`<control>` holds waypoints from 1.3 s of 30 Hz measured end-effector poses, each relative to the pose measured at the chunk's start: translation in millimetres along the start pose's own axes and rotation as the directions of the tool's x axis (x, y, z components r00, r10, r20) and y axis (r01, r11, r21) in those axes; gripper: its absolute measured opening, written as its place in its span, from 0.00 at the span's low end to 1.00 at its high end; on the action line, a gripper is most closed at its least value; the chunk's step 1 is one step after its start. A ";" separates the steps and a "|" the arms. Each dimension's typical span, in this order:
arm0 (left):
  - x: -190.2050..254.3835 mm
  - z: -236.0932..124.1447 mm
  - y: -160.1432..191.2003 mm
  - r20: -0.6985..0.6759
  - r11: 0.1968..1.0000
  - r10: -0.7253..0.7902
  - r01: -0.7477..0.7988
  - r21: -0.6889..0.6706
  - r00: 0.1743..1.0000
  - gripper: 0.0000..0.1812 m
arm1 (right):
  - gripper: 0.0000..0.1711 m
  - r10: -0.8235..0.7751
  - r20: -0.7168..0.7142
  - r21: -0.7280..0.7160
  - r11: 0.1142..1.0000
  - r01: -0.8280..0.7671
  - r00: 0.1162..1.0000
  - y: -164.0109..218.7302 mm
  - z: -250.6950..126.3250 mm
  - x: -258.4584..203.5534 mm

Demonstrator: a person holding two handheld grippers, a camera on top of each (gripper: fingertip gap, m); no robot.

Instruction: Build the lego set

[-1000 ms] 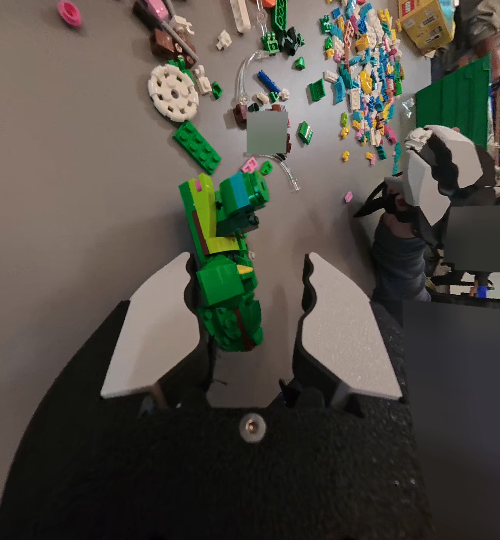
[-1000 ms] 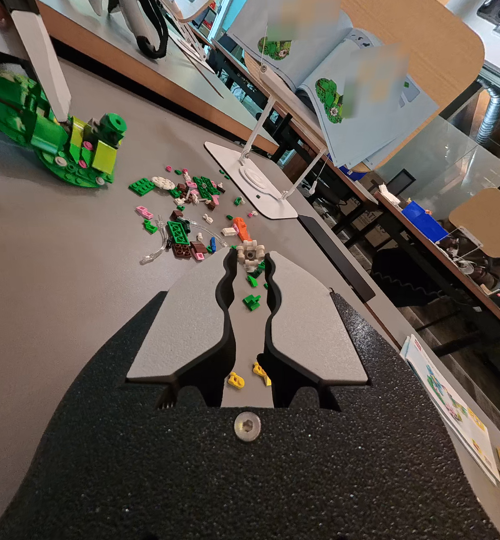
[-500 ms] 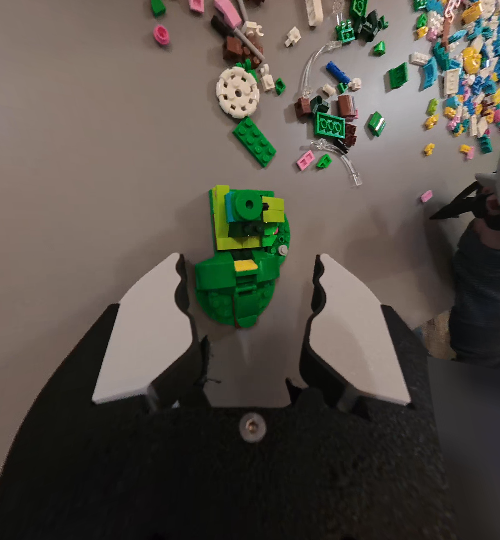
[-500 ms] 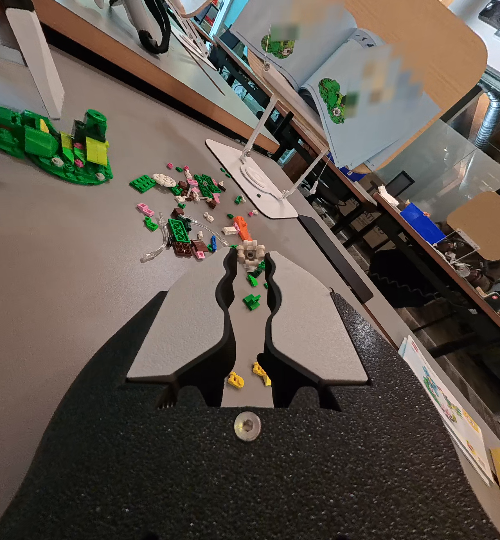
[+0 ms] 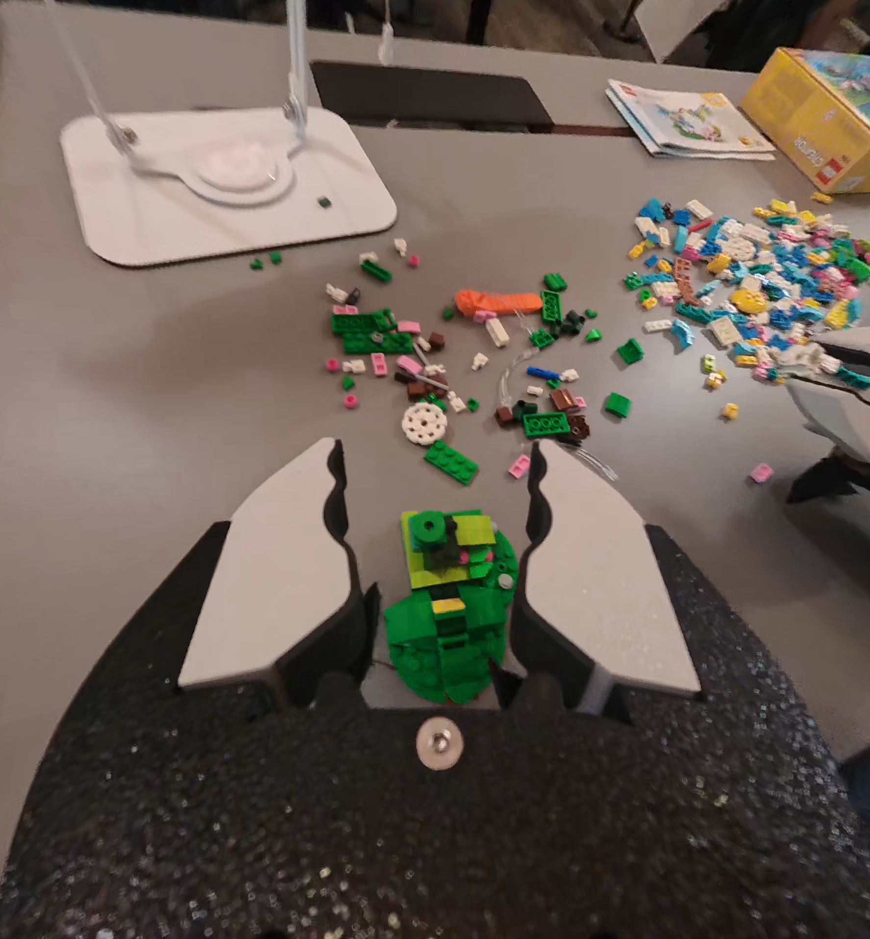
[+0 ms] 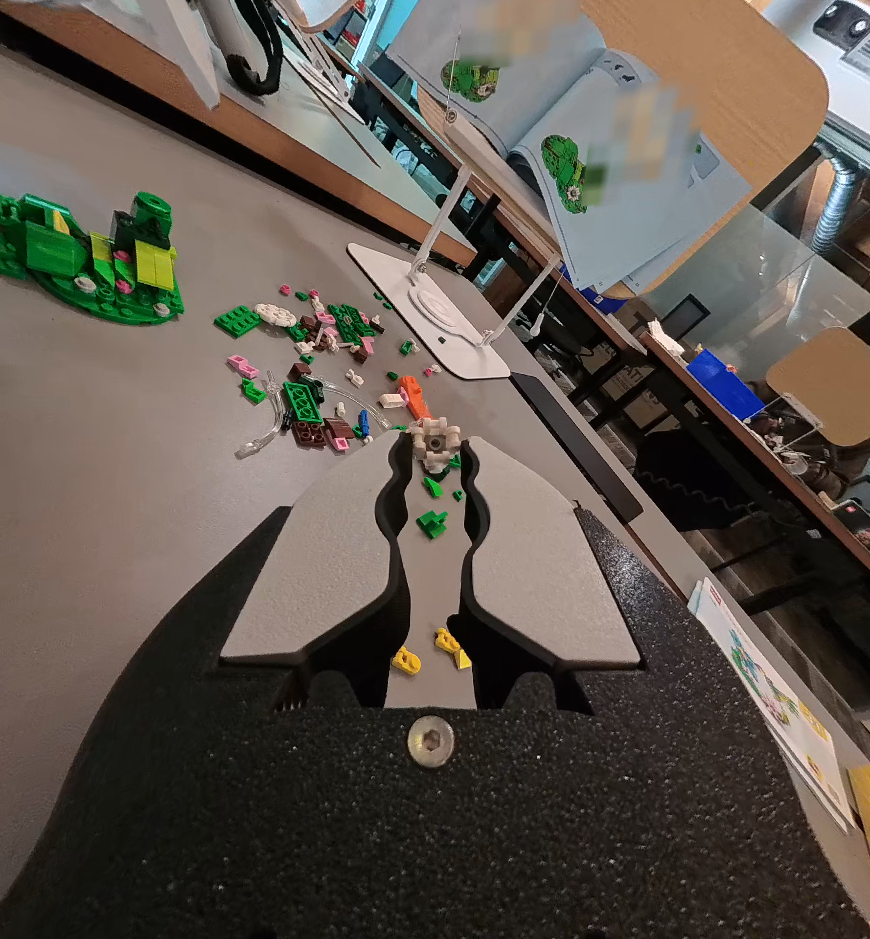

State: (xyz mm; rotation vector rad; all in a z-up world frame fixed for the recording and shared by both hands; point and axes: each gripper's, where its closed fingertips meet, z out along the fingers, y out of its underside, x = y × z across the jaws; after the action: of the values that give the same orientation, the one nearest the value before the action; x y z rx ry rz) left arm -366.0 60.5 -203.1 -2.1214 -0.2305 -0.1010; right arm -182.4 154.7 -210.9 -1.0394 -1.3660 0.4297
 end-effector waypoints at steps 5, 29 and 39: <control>-25.4 -14.7 -14.4 0.073 0.991 -0.046 0.037 0.127 0.996 0.35 | 0.10 -0.002 -0.002 0.006 1.000 0.002 1.000 -1.7 -0.5 0.0; -59.4 -4.4 -16.8 0.161 0.941 -0.052 -0.006 0.338 0.986 0.21 | 0.10 -0.011 0.014 0.024 1.000 0.011 1.000 -4.9 1.0 -8.7; -76.8 -19.4 -22.6 0.246 0.809 -0.089 -0.074 0.583 0.965 0.23 | 0.10 0.094 0.019 0.075 0.993 -0.096 0.995 -2.7 2.9 -6.8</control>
State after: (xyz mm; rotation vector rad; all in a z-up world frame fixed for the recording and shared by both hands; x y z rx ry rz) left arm -445.4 46.2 -186.6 -1.4996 -0.3747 0.2288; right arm -187.4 149.0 -213.2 -1.0428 -1.3074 0.5573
